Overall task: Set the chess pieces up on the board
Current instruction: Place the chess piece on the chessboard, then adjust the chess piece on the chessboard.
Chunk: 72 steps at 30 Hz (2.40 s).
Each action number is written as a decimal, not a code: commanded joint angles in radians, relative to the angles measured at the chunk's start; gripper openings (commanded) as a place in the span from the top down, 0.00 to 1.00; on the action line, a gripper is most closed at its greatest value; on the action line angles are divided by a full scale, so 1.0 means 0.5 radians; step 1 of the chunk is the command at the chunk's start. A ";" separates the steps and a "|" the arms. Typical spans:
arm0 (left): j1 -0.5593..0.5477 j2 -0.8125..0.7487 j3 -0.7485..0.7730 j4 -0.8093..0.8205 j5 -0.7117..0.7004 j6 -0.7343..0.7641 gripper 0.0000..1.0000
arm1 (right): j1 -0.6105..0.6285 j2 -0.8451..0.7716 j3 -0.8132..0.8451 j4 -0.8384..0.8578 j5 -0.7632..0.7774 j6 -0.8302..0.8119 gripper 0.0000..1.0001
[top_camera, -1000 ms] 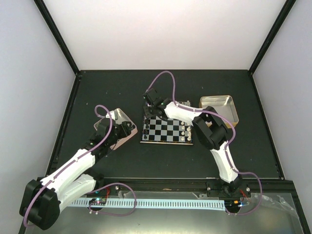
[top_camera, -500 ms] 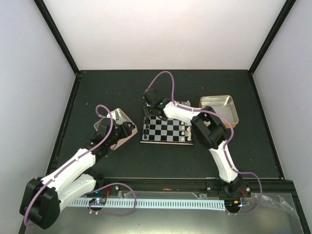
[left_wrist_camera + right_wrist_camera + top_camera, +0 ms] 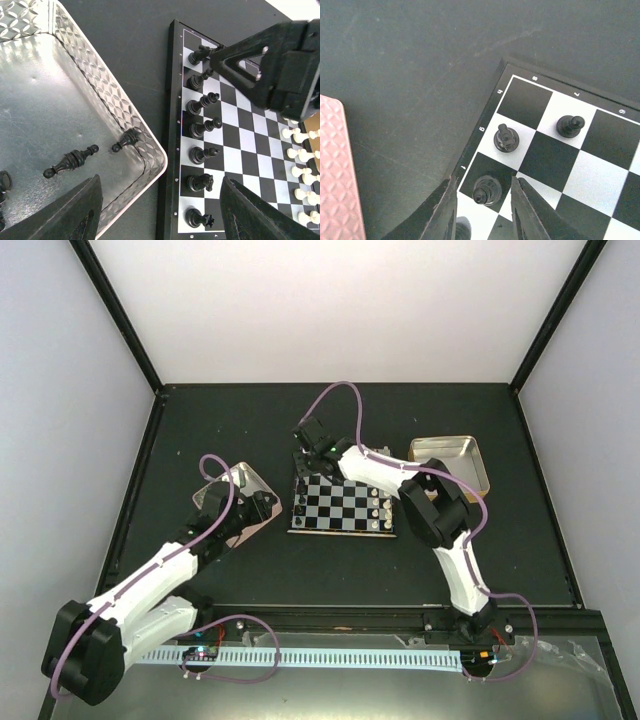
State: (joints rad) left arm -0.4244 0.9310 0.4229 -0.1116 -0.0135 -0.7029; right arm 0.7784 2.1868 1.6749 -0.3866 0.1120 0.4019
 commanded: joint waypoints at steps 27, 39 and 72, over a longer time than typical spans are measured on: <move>0.146 0.042 0.108 -0.100 0.002 -0.022 0.33 | 0.084 -0.089 0.011 -0.239 -0.157 -0.055 0.66; 0.170 0.083 0.111 -0.084 0.062 -0.024 0.33 | 0.103 -0.046 0.001 -0.254 -0.132 -0.049 0.75; 0.218 0.076 0.136 -0.147 0.118 -0.012 0.33 | 0.098 -0.143 -0.003 -0.239 -0.032 0.043 0.68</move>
State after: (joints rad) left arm -0.3264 0.9710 0.4427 -0.1619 0.0387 -0.7097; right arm 0.8261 2.1609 1.6733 -0.5129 0.0952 0.4065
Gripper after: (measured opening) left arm 0.667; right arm 0.303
